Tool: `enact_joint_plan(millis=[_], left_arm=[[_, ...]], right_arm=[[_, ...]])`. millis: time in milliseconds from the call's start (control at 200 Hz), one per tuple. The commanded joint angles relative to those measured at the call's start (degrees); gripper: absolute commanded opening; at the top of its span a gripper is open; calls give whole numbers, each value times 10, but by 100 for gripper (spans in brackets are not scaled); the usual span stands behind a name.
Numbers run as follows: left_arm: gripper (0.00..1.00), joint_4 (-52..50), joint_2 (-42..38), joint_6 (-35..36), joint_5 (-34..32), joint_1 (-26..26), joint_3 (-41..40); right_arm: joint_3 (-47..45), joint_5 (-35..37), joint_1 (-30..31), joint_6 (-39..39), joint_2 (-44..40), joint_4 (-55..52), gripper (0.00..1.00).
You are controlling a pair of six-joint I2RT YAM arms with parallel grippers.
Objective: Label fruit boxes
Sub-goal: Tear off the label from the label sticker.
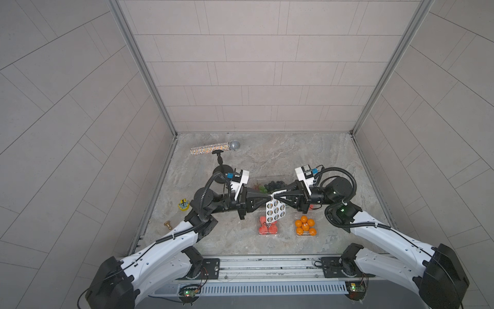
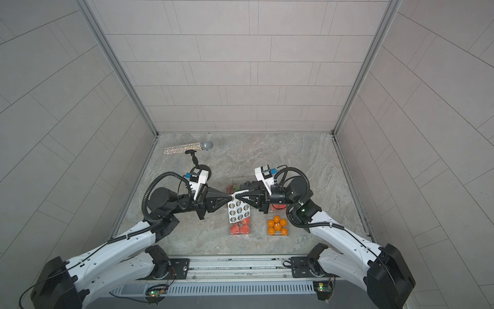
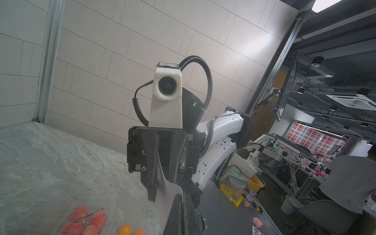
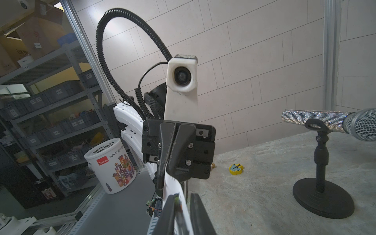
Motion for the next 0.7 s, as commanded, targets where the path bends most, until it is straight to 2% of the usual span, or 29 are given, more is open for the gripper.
enact_joint_plan(millis=[0, 695], left_arm=[[0, 24, 0, 4, 9, 3, 7], [0, 8, 4, 22, 0, 2, 10]], right_arm=[[4, -5, 5, 12, 5, 33, 20], [0, -8, 12, 32, 28, 69, 25]])
